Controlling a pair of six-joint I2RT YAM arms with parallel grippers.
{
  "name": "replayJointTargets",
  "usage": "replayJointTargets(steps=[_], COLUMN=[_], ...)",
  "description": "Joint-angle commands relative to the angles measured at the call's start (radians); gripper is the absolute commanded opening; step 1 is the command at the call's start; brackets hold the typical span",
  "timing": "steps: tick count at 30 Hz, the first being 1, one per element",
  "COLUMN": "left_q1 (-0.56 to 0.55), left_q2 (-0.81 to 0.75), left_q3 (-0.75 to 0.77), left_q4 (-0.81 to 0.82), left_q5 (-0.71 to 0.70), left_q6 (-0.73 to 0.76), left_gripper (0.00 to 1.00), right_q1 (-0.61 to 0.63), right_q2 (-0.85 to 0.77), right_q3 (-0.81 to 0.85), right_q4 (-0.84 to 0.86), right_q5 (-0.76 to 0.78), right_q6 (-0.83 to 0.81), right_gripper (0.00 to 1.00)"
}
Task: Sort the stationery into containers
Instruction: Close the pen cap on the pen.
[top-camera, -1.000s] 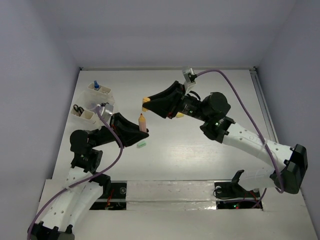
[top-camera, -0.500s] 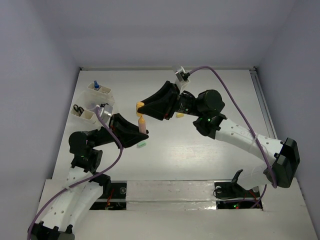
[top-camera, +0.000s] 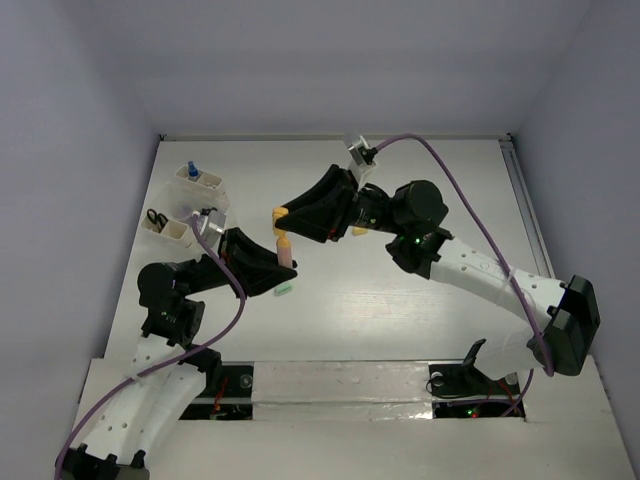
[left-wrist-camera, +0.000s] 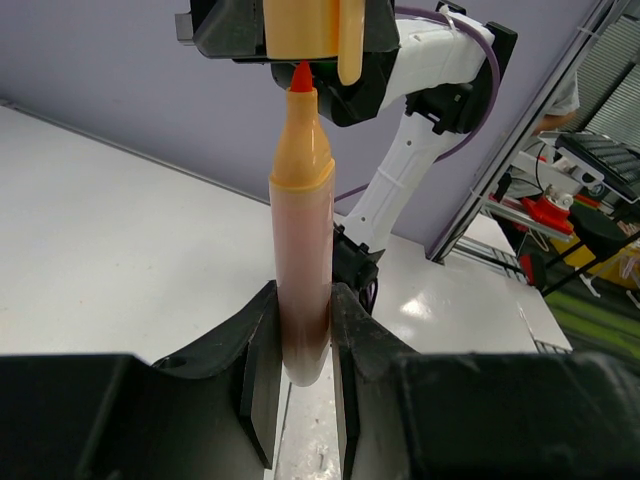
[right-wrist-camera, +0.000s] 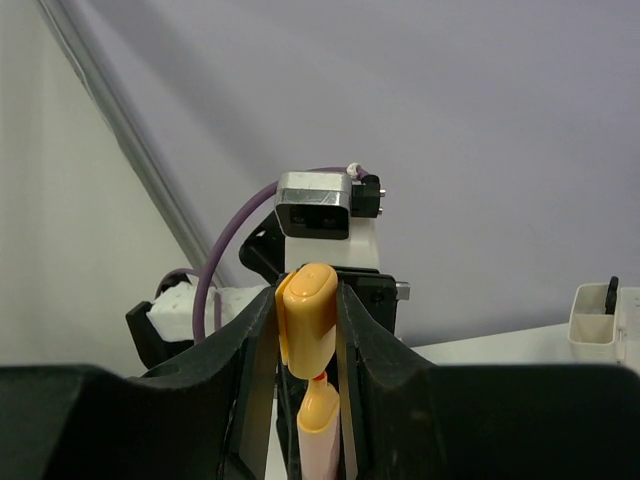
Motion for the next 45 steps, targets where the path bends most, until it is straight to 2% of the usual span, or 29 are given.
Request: replayJointTargets(steps=[1, 15, 23, 36, 45], left_q1=[0.004, 0.004, 0.004, 0.004, 0.004], left_q2=[-0.014, -0.020, -0.012, -0.027, 0.054], left_q3=[0.012, 0.012, 0.014, 0.116, 0.205], left_q4=[0.031, 0.026, 0.048, -0.047, 0.032], left_q5=[0.004, 0.000, -0.006, -0.121, -0.141], left_q6=[0.023, 0.024, 0.013, 0.069, 0.023], left_gripper=[0.00, 0.00, 0.00, 0.00, 0.00], right_q1=[-0.003, -0.003, -0.003, -0.003, 0.084], right_q2=[-0.027, -0.038, -0.061, -0.074, -0.045], right_q3=[-0.009, -0.048, -0.104, -0.265, -0.436], right_q4=[0.034, 0.030, -0.041, -0.093, -0.016], right_q5=[-0.011, -0.047, -0.073, 0.028, 0.102], right_q6=[-0.018, -0.035, -0.038, -0.035, -0.029], right_gripper=[0.00, 0.00, 0.00, 0.00, 0.00])
